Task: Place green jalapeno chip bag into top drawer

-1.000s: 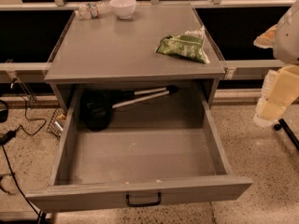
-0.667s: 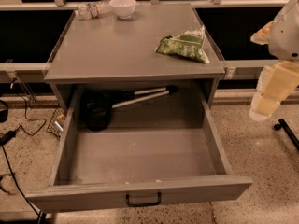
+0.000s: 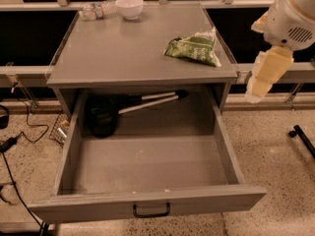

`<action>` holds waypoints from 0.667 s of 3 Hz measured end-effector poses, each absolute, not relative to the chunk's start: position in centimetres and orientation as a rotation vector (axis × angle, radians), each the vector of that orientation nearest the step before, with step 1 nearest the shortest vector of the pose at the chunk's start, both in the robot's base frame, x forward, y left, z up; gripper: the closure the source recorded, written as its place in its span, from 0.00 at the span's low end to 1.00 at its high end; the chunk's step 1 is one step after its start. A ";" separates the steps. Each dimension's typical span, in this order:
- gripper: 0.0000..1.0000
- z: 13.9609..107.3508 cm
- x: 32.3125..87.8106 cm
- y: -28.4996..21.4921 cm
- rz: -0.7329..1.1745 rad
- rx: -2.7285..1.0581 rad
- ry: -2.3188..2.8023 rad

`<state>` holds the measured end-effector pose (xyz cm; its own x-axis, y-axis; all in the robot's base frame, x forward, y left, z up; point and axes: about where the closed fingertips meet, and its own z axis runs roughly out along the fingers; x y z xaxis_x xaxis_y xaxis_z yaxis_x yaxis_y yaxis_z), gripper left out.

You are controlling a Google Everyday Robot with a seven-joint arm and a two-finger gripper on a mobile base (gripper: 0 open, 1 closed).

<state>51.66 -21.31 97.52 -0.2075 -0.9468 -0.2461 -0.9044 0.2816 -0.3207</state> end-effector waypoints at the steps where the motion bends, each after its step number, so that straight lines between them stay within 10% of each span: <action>1: 0.00 97.2 57.6 -20.9 -0.148 -1.617 2.110; 2: 0.00 96.7 62.2 -20.3 -0.113 -1.578 2.068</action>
Offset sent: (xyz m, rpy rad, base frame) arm 0.1522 0.0160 -0.0115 0.1575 -0.1316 0.0066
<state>62.21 -20.28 96.66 -0.1760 -0.9169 -0.3582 -0.8723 0.3139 -0.3749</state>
